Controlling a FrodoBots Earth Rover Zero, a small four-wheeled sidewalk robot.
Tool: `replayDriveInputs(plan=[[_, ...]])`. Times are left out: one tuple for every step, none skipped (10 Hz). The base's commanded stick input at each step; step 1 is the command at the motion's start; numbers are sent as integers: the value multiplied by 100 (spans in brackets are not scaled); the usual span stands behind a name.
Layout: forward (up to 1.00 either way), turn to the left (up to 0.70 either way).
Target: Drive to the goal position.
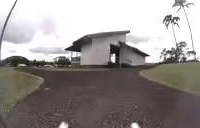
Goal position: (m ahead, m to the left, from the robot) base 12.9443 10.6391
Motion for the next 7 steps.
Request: replayDriveInputs(plan=[[85, 27], [85, 18], [85, 4], [85, 0], [85, 0], [85, 0], [85, 0]])
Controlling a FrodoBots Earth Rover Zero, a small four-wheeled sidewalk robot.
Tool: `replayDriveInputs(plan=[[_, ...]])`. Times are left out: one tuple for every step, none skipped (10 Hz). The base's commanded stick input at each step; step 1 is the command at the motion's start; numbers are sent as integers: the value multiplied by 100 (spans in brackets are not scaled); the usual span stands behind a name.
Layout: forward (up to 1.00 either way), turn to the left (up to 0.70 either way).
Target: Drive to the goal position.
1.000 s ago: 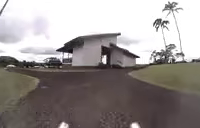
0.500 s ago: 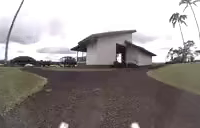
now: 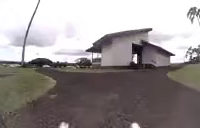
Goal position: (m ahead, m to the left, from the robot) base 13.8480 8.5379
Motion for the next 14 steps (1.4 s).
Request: replayDriveInputs(plan=[[85, 0], [85, 0], [85, 0], [85, 0], [85, 0], [85, 0], [85, 0], [85, 0], [85, 0], [85, 16], [85, 27], [85, 27], [85, 27], [85, 27]])
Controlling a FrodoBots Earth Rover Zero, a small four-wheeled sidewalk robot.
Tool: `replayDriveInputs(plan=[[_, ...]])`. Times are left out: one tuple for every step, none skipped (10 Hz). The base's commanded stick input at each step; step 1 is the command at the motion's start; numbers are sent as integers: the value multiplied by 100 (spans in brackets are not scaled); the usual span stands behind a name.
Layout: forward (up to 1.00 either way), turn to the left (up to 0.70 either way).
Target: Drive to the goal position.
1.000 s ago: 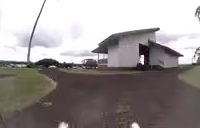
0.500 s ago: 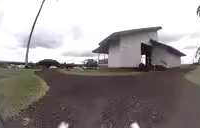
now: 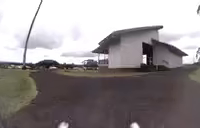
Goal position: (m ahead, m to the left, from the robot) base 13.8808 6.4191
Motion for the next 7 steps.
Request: replayDriveInputs(plan=[[85, 27], [85, 27], [85, 27], [85, 27], [85, 27], [85, 27], [85, 27]])
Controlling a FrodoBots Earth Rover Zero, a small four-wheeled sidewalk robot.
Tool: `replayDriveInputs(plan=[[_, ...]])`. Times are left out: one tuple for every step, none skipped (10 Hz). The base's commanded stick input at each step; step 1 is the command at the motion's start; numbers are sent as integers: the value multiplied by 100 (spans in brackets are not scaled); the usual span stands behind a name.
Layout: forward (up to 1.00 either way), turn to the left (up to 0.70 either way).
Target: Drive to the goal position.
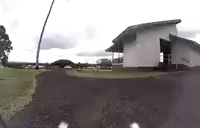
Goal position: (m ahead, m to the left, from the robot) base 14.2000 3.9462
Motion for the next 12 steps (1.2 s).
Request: replayDriveInputs(plan=[[85, 27], [85, 27], [85, 27], [85, 27], [85, 27], [85, 15], [85, 0], [85, 0], [85, 0], [85, 0], [85, 0], [85, 0]])
